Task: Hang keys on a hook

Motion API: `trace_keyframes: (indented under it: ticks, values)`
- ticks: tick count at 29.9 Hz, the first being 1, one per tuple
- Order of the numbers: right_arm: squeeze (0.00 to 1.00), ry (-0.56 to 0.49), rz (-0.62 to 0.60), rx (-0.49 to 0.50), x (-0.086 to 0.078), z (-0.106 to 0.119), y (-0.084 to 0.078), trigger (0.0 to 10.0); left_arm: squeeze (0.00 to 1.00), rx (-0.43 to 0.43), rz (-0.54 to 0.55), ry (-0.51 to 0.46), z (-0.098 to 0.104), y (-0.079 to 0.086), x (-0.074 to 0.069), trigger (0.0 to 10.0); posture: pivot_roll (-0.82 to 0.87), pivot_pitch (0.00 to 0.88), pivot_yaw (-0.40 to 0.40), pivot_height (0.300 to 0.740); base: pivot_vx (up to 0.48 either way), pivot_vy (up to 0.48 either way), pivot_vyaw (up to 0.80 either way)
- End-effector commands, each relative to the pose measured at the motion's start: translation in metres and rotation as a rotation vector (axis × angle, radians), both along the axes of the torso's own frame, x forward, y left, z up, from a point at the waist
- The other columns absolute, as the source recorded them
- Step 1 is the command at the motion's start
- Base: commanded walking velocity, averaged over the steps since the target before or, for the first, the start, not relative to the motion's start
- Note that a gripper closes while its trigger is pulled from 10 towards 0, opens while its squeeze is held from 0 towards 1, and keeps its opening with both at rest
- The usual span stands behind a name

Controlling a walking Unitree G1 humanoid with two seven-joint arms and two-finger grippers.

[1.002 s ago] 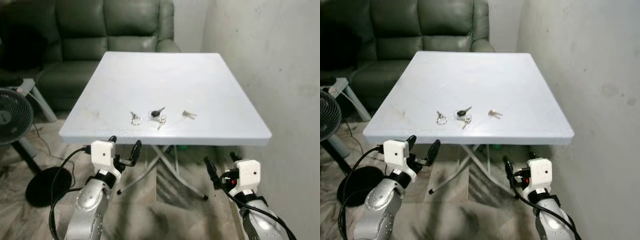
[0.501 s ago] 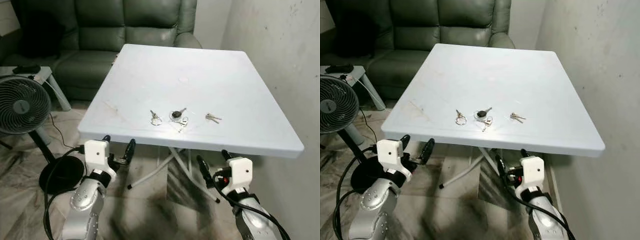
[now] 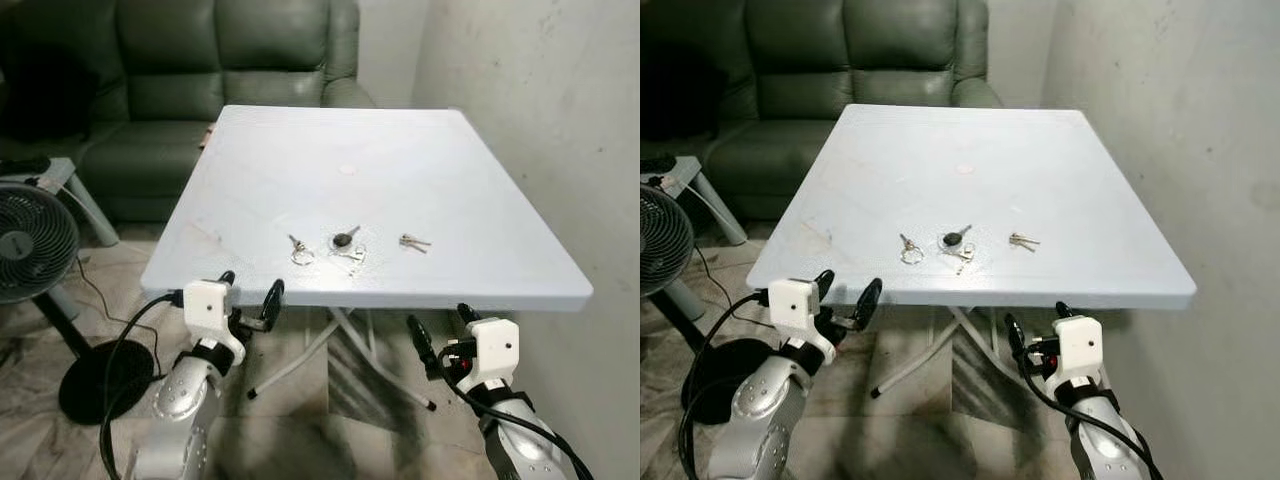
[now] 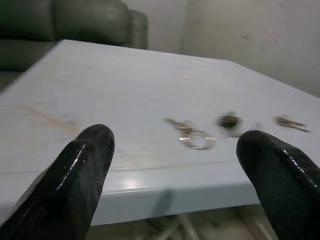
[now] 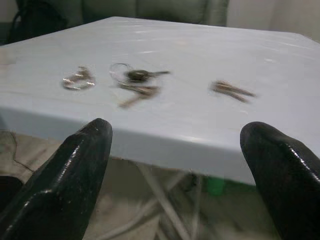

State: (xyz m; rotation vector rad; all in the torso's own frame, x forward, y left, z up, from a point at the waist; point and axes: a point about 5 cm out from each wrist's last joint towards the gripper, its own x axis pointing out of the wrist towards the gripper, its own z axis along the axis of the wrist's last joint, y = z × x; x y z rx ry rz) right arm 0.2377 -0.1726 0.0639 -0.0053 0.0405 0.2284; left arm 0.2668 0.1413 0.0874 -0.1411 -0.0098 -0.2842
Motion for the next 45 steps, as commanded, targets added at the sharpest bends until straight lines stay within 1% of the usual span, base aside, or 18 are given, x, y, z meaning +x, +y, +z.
trace_keyframes:
  ticks: [1, 12, 16, 18, 20, 21, 26, 32, 33, 35, 36, 45]
  values:
    - [0.00, -0.020, 0.031, 0.017, 0.003, 0.005, 0.009, 10.0, 0.00, 0.013, 0.033, -0.003, 0.002, 0.009, 0.001, 10.0, 0.02, 0.000, 0.006, 0.740, 0.345, 0.296, 0.00]
    - [0.00, -0.017, 0.034, 0.016, 0.003, 0.006, 0.009, 10.0, 0.00, 0.023, 0.040, -0.010, 0.003, 0.009, 0.000, 10.0, 0.02, 0.000, 0.001, 0.740, 0.347, 0.295, 0.00]
    - [0.00, -0.016, 0.034, 0.015, 0.004, 0.006, 0.009, 10.0, 0.00, 0.029, 0.051, 0.005, 0.001, 0.010, 0.001, 10.0, 0.02, 0.000, 0.000, 0.740, 0.322, 0.000, 0.00]
    - [0.00, -0.016, 0.034, 0.014, 0.004, 0.006, 0.009, 10.0, 0.00, 0.035, 0.053, 0.011, 0.001, 0.010, 0.001, 10.0, 0.02, 0.000, 0.001, 0.740, 0.000, 0.000, 0.00]
    - [0.00, -0.012, 0.033, 0.013, 0.004, 0.006, 0.009, 10.0, 0.00, 0.020, 0.043, -0.001, 0.002, 0.007, 0.000, 10.0, 0.02, 0.000, 0.000, 0.740, 0.000, 0.000, 0.00]
    - [0.00, -0.012, 0.032, 0.013, 0.005, 0.006, 0.009, 10.0, 0.00, 0.032, 0.048, 0.001, 0.002, 0.007, 0.000, 10.0, 0.03, 0.000, -0.001, 0.740, 0.000, 0.000, 0.00]
    - [0.00, -0.008, 0.031, 0.013, 0.006, 0.006, 0.008, 10.0, 0.00, 0.032, 0.051, -0.008, 0.003, 0.006, 0.001, 10.0, 0.03, 0.000, -0.004, 0.740, 0.000, 0.000, 0.00]
    - [0.00, -0.003, 0.018, 0.008, 0.008, 0.006, 0.006, 10.0, 0.00, 0.048, 0.029, -0.026, 0.006, 0.003, 0.001, 10.0, 0.03, 0.000, -0.012, 0.740, 0.000, 0.000, 0.00]
    - [1.00, -0.013, 0.015, 0.022, 0.009, 0.007, 0.006, 10.0, 0.00, 0.049, 0.028, -0.027, 0.007, 0.002, 0.001, 10.0, 0.04, 0.000, -0.012, 0.740, 0.000, 0.000, 0.00]
    - [1.00, -0.019, 0.014, 0.026, 0.010, 0.008, 0.006, 10.0, 0.00, 0.049, 0.027, -0.027, 0.007, 0.002, 0.002, 10.0, 0.04, 0.000, -0.013, 0.740, 0.000, 0.000, 0.00]
    - [1.00, -0.024, 0.002, 0.018, 0.011, 0.009, 0.006, 10.0, 0.00, 0.065, 0.017, -0.035, 0.008, 0.001, 0.001, 10.0, 0.04, 0.000, -0.015, 0.740, 0.000, 0.000, 0.00]
    - [1.00, -0.020, -0.030, -0.004, 0.018, 0.011, 0.003, 10.0, 0.00, 0.098, -0.046, -0.054, 0.010, -0.008, -0.001, 10.0, 0.04, 0.000, -0.017, 0.740, 0.000, 0.000, 0.00]
